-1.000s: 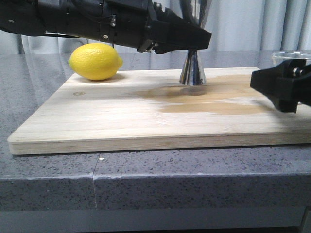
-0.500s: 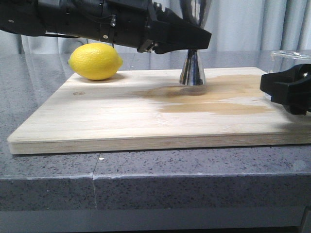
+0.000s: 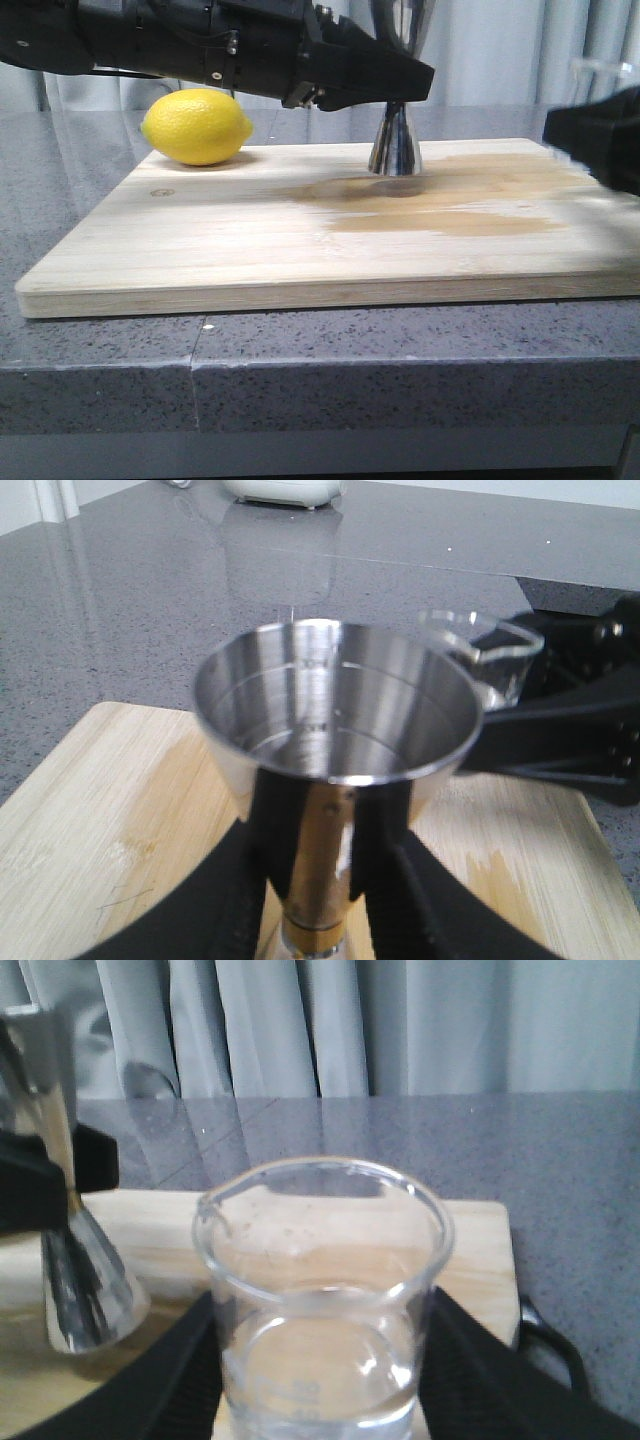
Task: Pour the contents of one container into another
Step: 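Grasp the glass beaker with the right gripper and lift it, then tilt the beaker over the jigger cup and pour the liquid in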
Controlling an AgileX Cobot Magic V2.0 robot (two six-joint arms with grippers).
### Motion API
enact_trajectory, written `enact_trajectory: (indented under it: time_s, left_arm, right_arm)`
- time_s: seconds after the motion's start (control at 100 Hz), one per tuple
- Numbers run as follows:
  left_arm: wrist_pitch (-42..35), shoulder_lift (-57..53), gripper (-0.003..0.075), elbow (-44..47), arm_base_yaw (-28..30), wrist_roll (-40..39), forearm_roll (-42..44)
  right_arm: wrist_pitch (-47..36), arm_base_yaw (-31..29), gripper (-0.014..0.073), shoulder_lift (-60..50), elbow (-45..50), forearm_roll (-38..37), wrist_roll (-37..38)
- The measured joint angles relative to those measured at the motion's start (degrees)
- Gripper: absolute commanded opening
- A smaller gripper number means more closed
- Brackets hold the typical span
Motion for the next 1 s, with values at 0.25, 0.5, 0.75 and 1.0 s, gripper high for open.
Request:
enact_trajectory:
  time_s: [0.25,0.5,0.75,1.0]
  left_arm:
    - [0.0,0.0,0.0188,0.0,0.0,0.0,0.0]
    - [0.0,0.0,0.0188,0.0,0.0,0.0,0.0]
    - [0.0,0.0,0.0188,0.0,0.0,0.0,0.0]
    - [0.0,0.0,0.0188,0.0,0.0,0.0,0.0]
  right_arm:
    - [20.4,0.0,0.0318,-7.9,-10.5,-2.0,0.0]
    - [49.9,0.3,0.0318,-10.1,-26.9,-9.2,0.1]
    - [71.4,5.3,0.0318,-9.8,-41.4,-19.2,0.1]
    - [87.0,10.2,0.0318,-6.8,-52.4,-24.0,-5.9]
